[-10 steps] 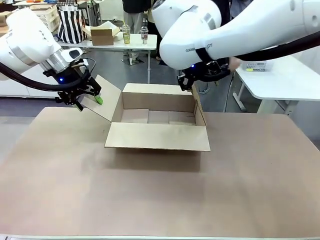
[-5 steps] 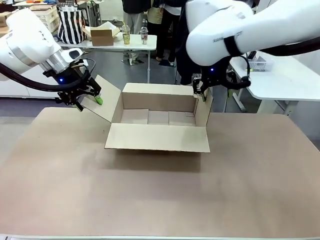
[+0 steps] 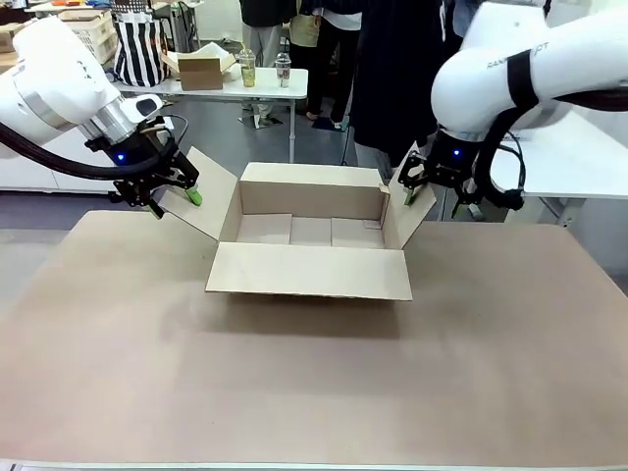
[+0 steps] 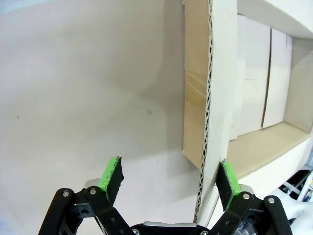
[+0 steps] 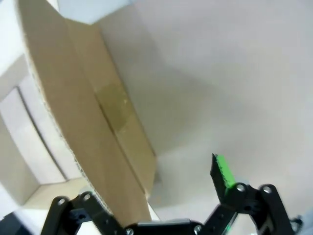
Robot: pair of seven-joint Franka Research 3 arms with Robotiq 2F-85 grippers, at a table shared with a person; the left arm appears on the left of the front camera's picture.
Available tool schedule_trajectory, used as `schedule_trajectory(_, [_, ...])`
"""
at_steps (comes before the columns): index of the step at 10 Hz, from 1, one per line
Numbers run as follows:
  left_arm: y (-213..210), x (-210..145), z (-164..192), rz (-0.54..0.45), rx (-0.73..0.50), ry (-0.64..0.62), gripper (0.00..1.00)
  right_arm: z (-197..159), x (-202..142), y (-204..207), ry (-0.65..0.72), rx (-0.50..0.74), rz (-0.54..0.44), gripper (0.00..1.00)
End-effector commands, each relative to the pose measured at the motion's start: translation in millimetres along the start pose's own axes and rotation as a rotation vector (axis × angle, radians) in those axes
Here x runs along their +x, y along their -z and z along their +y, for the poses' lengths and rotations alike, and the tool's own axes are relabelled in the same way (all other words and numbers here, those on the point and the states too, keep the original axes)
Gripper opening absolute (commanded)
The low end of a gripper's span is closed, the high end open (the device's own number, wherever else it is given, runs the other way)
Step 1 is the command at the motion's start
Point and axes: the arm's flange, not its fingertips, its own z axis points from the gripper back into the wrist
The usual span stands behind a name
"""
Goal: Pack the gift set into the box.
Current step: Place both hands on the side flaps of the Package Box and spread them outward, then lift both hands away from the flaps of the Package Box.
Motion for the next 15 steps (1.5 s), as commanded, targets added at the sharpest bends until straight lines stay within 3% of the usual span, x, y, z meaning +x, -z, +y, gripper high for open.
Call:
schedule_trajectory(1, [-2.7, -1.9, -1.1, -0.002, 0.016, -0.011, 1.0, -26.7, -8.3, 23.1, -0.001, 0.144, 0.046, 1.0])
schedule_trajectory(4, [-2.7, -1.9, -1.1, -0.002, 0.016, -0.011, 1.0, -56.6, -9.9, 35.9, 0.055, 0.246, 0.044, 1.0])
schedule_trajectory(5, [-2.7, -1.9, -1.1, -0.002, 0.016, -0.011, 1.0, -32.2, 4.7, 14.2, 0.056, 0.164, 0.019, 1.0])
schedule_trajectory(15, [-2.7, -1.9, -1.1, -0.002, 0.016, -0.011, 1.0, -32.2, 4.7, 14.2, 0.056, 0.164, 0.019, 1.0])
